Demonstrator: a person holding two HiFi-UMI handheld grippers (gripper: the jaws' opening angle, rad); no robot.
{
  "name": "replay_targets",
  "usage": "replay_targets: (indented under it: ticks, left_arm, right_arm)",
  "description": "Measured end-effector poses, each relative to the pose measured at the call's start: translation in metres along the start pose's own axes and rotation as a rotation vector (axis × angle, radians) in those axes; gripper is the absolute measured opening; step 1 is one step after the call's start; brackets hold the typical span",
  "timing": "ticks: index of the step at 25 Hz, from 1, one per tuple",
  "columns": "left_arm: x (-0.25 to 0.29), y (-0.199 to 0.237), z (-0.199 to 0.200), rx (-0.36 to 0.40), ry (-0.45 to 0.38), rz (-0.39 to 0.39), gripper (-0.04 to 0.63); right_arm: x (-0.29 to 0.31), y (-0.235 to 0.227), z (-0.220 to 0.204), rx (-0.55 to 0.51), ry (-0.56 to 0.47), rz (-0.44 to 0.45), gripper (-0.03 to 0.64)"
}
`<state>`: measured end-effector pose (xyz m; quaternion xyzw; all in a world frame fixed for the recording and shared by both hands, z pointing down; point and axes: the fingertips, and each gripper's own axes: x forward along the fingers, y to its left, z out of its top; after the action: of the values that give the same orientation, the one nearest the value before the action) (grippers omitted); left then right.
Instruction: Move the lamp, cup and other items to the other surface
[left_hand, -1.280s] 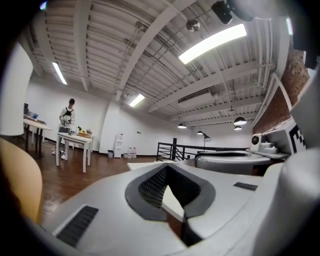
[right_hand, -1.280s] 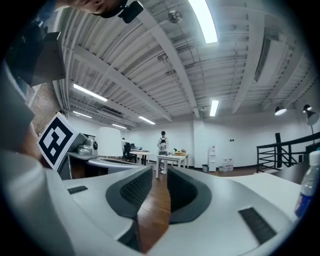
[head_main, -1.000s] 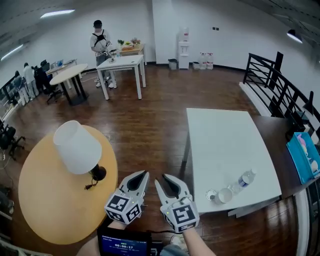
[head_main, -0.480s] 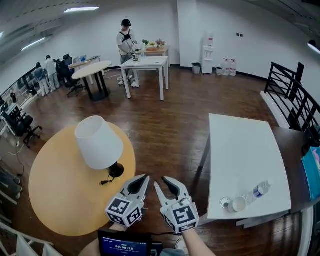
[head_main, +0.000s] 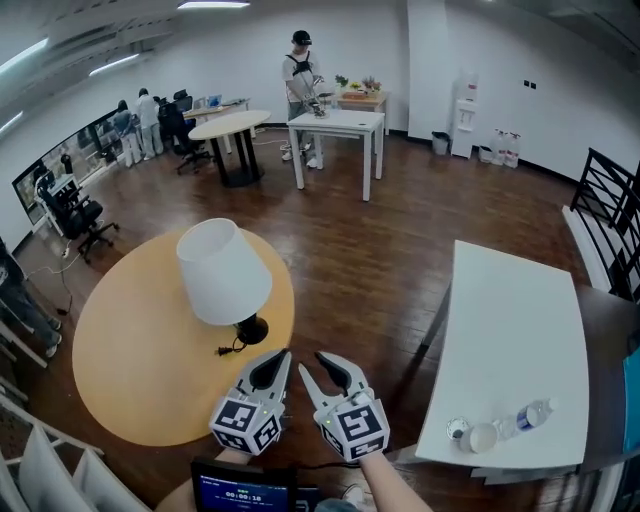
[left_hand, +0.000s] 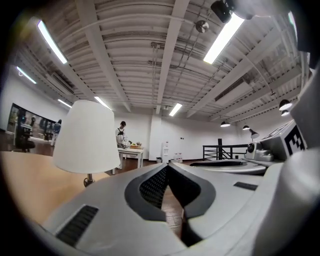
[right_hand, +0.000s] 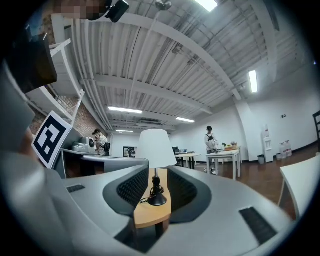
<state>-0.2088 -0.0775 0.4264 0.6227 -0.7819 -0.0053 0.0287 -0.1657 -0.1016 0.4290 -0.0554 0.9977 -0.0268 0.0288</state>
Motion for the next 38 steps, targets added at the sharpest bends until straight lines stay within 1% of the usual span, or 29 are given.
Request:
replay_targets:
  ticks: [2,4,6,9,12,14,16,19,21,23,27,30,33,37,38]
  left_arm:
    - [-0.006,0.008,-0.002,-0.006,-0.011,0.051,0.012]
    - [-0.014,0.014,-0.001,-0.02,-0.007,0.104,0.042]
    - [-0.024,0.02,-0.003,-0.027,0.005,0.158,0.049]
    - [-0.039,0.031,-0.009,-0.011,0.03,0.233,0.049]
    - [-0.052,0.047,-0.012,-0.009,0.044,0.302,0.049]
    - [-0.058,0.06,-0.015,-0.018,0.053,0.34,0.049]
    - [-0.061,0.073,-0.019,-0.027,0.052,0.368,0.049]
    - [-0.063,0.096,-0.027,-0.021,0.042,0.391,0.049]
    - [-0.061,0.115,-0.035,-0.019,0.045,0.401,0.049]
    - [-0.058,0.133,-0.046,-0.027,0.052,0.407,0.049]
    - [-0.058,0.168,-0.055,-0.032,0.06,0.409,0.049]
    - [-0.058,0.191,-0.065,-0.046,0.084,0.409,0.049]
    - [-0.06,0.213,-0.073,-0.059,0.102,0.41,0.049]
    - [-0.061,0.232,-0.076,-0.079,0.117,0.407,0.049]
    - [-0.062,0.235,-0.078,-0.082,0.122,0.404,0.049]
  right_arm:
    - [0.009,0.003,-0.003,0.005,0.005,0.045,0.128]
    - [0.017,0.005,-0.007,0.005,0.019,0.087,0.129]
    - [0.026,0.007,-0.012,0.015,0.032,0.125,0.131]
    - [0.041,0.012,-0.021,0.042,0.045,0.178,0.173]
    - [0.063,0.021,-0.03,0.055,0.061,0.232,0.175]
    - [0.08,0.028,-0.039,0.066,0.073,0.258,0.211]
    - [0.096,0.032,-0.048,0.066,0.079,0.271,0.212]
    - [0.123,0.037,-0.064,0.069,0.089,0.277,0.214]
    - [0.142,0.038,-0.077,0.076,0.108,0.284,0.247]
    - [0.162,0.037,-0.091,0.081,0.123,0.284,0.252]
    - [0.203,0.037,-0.103,0.069,0.119,0.26,0.258]
    - [0.229,0.038,-0.114,0.038,0.105,0.231,0.294]
    - [0.251,0.039,-0.121,-0.009,0.109,0.209,0.296]
    - [0.275,0.044,-0.127,-0.042,0.124,0.215,0.295]
    - [0.278,0.046,-0.128,-0.05,0.122,0.221,0.274]
